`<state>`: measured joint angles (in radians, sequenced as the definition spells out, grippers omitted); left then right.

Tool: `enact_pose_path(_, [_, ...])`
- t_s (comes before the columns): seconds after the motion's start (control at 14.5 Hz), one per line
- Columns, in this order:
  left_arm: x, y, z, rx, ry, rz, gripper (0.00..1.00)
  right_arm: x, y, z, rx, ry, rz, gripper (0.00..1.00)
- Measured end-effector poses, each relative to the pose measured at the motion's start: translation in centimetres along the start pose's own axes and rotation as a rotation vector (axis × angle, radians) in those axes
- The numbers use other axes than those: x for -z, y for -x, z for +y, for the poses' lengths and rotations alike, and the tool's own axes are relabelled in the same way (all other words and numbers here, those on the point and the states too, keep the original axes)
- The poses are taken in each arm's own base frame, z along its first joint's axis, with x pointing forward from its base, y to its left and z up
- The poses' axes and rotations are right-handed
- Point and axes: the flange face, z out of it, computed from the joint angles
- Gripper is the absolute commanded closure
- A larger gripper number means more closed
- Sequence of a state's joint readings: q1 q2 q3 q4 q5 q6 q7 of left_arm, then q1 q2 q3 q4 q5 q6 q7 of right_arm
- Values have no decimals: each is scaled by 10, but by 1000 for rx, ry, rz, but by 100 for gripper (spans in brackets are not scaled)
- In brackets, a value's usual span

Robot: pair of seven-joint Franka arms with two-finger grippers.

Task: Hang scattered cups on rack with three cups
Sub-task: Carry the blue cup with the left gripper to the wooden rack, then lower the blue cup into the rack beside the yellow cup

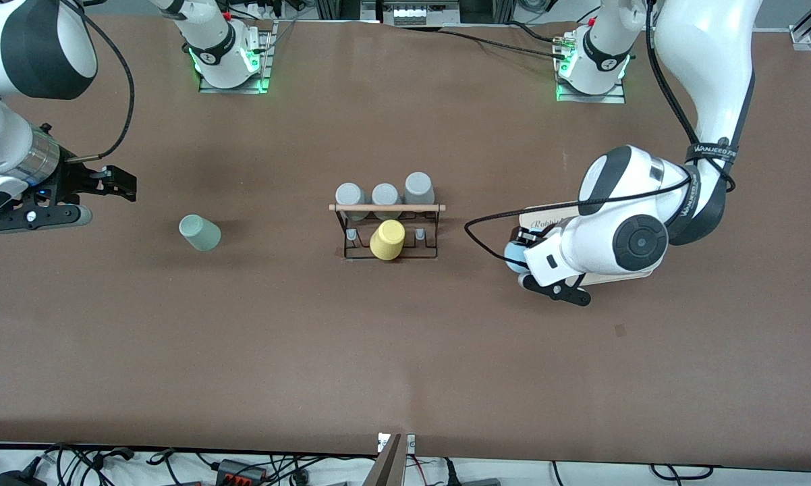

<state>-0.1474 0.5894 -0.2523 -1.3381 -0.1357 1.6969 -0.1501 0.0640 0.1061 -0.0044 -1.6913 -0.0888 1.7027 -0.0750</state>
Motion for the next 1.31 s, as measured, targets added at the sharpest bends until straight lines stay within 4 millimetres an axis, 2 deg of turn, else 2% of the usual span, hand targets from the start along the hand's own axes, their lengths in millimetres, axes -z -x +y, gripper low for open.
enact_pose_path(0.14, [16,-2,24,81,59,27,99,1,-1,4,-7,1,13,0])
enact_pose_path(0.28, [27,-2,60,153,95,50,99,1,-2,5,-8,2,22,0])
enact_pose_path(0.42, [28,-2,91,207,110,58,99,-2,-6,3,-13,-20,28,0])
enact_pose_path(0.55, [20,-1,112,264,132,37,99,-9,-11,1,-41,-79,35,0])
enact_pose_path(0.9, [-10,1,140,311,116,-9,99,-15,-13,5,-52,-82,31,0])
enact_pose_path(1.31, [-31,-4,156,318,123,-2,99,-15,-14,5,-46,-52,32,0])
